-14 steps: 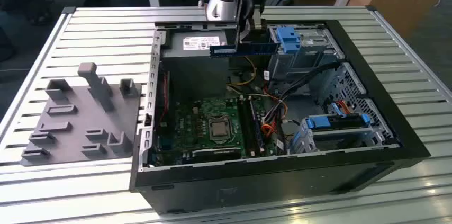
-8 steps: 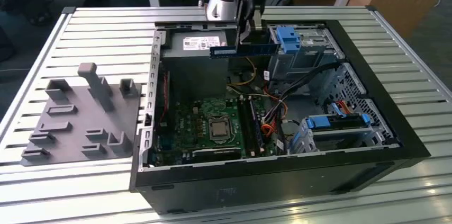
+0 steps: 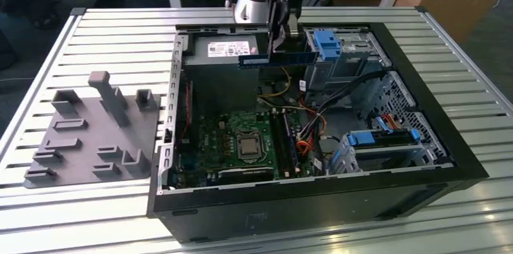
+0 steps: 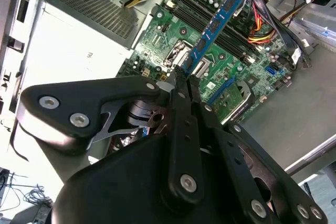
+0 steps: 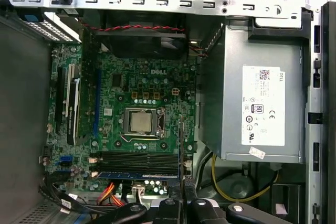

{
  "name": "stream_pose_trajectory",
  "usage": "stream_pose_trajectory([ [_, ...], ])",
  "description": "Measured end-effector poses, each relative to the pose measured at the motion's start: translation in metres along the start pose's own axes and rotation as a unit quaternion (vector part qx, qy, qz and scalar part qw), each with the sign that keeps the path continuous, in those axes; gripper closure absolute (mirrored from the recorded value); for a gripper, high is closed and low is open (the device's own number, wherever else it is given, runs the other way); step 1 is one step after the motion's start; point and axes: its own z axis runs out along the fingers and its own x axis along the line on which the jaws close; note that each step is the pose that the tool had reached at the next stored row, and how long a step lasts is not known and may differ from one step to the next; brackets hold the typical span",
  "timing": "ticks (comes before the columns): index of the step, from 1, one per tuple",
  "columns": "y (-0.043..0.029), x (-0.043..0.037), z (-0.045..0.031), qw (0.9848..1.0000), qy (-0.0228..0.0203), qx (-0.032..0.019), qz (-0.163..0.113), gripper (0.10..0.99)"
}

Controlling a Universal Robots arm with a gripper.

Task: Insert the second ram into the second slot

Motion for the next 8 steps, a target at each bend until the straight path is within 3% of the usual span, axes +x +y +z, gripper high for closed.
stream_pose_trajectory([
  [8,0.0,0.0028,-0.0001,1.0,0.006,-0.0002,0.0,0.949],
])
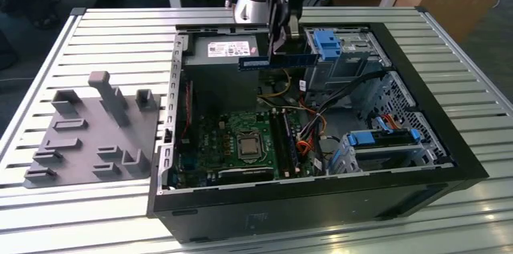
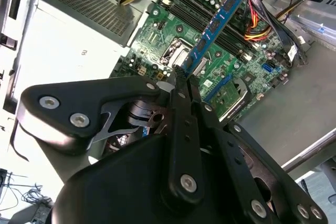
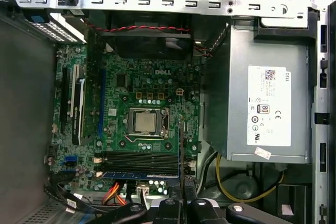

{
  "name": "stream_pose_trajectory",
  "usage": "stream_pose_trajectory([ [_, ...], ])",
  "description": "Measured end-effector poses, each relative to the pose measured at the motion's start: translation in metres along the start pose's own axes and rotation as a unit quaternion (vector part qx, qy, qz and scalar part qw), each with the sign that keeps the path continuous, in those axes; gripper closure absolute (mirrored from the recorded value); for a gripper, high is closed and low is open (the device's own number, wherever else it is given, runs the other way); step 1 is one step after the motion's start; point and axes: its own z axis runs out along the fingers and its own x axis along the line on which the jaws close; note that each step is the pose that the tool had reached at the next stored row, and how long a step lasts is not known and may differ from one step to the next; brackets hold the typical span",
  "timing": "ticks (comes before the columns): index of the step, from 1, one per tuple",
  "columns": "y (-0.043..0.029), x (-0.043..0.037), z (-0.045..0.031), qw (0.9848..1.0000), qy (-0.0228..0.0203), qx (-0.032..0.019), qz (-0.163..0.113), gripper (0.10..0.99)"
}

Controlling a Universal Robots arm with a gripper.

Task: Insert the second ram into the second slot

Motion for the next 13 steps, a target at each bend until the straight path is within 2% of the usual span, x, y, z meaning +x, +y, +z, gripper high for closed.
stream_pose_trajectory([
  [13,0.0004,0.0122,0.0001,1.0,0.0063,-0.0001,0.0,0.949],
])
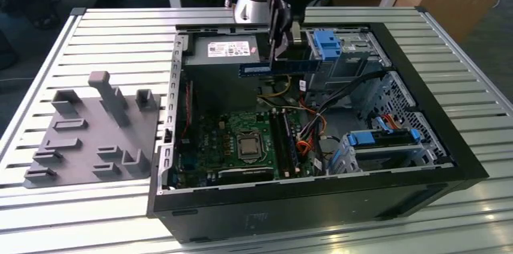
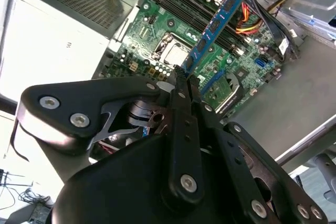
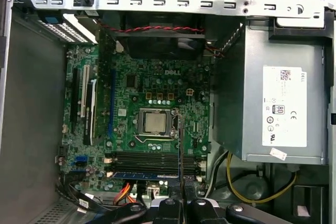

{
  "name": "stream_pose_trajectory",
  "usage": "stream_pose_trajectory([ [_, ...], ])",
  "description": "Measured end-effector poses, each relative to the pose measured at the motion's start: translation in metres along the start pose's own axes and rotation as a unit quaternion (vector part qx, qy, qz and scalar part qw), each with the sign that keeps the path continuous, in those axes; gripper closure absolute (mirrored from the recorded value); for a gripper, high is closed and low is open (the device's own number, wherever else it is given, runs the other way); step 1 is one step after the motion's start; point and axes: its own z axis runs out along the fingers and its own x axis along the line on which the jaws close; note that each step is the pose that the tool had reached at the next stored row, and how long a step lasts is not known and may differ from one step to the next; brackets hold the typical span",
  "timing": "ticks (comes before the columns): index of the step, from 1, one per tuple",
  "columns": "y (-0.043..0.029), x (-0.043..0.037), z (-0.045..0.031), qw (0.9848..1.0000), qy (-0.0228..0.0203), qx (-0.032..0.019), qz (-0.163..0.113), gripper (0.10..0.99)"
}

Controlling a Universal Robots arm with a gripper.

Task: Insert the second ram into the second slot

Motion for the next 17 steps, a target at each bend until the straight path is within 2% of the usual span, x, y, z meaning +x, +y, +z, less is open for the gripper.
stream_pose_trajectory([
  [8,0.0002,0.0093,0.0002,1.0,0.0072,-0.0002,0.0,0.949],
  [11,0.0004,0.0114,0.0009,1.0,0.0086,-0.0003,0.003,0.949],
  [14,0.0003,0.0114,0.0024,0.9996,0.0077,-0.0009,0.028,0.949],
  [17,0.0002,0.0114,0.0044,0.9984,0.0067,-0.0015,0.055,0.949],
])
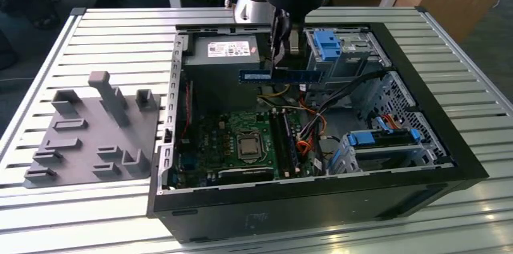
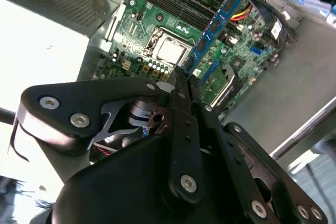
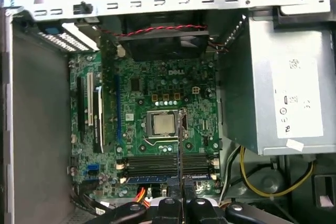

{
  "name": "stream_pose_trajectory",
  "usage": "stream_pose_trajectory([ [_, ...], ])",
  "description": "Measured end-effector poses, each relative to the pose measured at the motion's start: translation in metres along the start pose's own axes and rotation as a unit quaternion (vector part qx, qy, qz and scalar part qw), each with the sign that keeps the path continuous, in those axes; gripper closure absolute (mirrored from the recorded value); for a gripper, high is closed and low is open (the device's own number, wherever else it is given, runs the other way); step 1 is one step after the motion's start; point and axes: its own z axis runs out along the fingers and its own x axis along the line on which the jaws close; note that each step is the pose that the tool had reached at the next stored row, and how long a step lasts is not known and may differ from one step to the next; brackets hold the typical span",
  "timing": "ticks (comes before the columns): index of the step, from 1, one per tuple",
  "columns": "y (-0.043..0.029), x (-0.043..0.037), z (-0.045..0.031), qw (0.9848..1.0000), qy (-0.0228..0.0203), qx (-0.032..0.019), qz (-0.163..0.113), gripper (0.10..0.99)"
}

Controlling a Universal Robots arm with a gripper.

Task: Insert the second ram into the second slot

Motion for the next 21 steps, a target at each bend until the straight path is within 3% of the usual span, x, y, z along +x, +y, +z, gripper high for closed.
stream_pose_trajectory([
  [6,-0.0001,-0.0001,0.0041,0.9987,-0.0014,-0.0016,0.051,0.949],
  [11,-0.0003,-0.0003,0.008,0.9956,-0.0026,-0.0029,0.094,0.949],
  [16,-0.0005,-0.0004,0.0126,0.9905,-0.0041,-0.0044,0.138,0.949],
  [21,-0.0007,-0.0006,0.0171,0.9834,-0.0056,-0.0058,0.181,0.949],
])
